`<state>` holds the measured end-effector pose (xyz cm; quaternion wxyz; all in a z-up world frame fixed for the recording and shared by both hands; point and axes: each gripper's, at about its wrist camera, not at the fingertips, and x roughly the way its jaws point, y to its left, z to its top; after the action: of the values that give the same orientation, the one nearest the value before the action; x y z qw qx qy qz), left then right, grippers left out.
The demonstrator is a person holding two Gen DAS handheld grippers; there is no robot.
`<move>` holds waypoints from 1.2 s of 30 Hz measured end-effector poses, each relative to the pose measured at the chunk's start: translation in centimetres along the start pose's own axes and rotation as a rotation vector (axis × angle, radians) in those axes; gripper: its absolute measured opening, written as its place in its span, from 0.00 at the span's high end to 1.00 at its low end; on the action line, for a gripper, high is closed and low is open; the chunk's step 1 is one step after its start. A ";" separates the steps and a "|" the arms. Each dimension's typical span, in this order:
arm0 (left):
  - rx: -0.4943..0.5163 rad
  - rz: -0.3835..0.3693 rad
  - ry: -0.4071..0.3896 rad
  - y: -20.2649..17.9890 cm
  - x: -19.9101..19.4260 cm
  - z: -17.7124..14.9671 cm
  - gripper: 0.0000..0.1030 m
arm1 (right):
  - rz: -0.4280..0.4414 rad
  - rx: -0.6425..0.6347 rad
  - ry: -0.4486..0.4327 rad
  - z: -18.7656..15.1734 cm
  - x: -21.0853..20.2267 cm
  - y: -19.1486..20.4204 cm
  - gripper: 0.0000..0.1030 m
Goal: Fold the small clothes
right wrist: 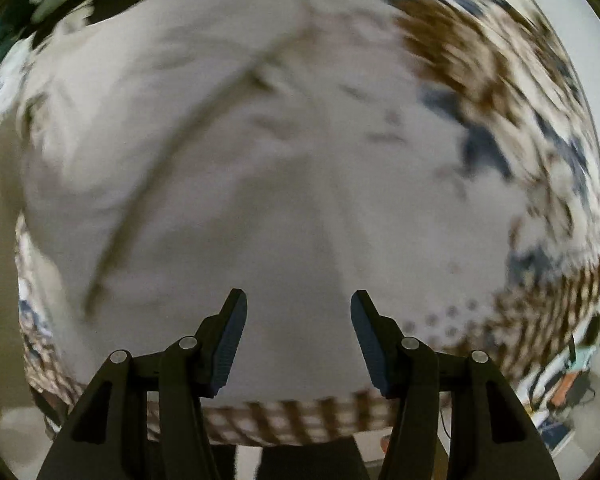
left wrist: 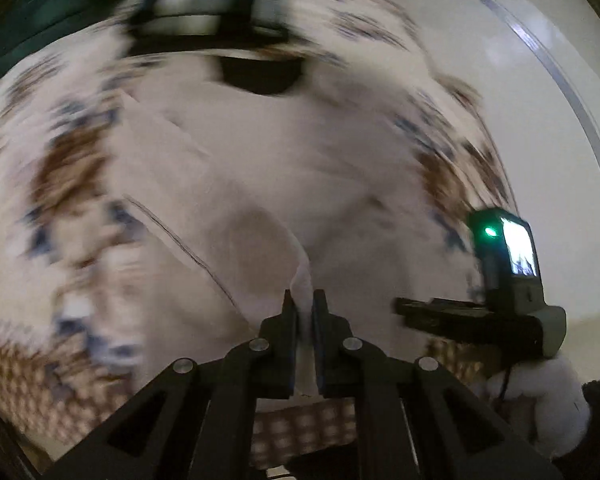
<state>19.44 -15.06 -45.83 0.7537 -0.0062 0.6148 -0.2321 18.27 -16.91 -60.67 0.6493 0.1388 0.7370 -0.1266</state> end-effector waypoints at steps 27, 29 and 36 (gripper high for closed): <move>-0.302 0.075 0.355 18.0 5.3 -6.8 0.15 | 0.370 0.116 0.159 -6.1 3.2 -24.4 0.38; -0.353 -0.004 0.372 18.8 5.8 -8.1 0.16 | 0.404 0.145 0.179 -6.6 3.4 -25.6 0.38; -0.426 -0.085 0.316 18.2 4.6 -8.5 0.97 | 0.486 0.192 0.218 -5.2 2.8 -26.1 0.94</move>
<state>18.42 1.90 -57.55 0.6196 -0.1539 0.7591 -0.1270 3.53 -39.16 -62.62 0.5613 0.3851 0.7323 -0.0209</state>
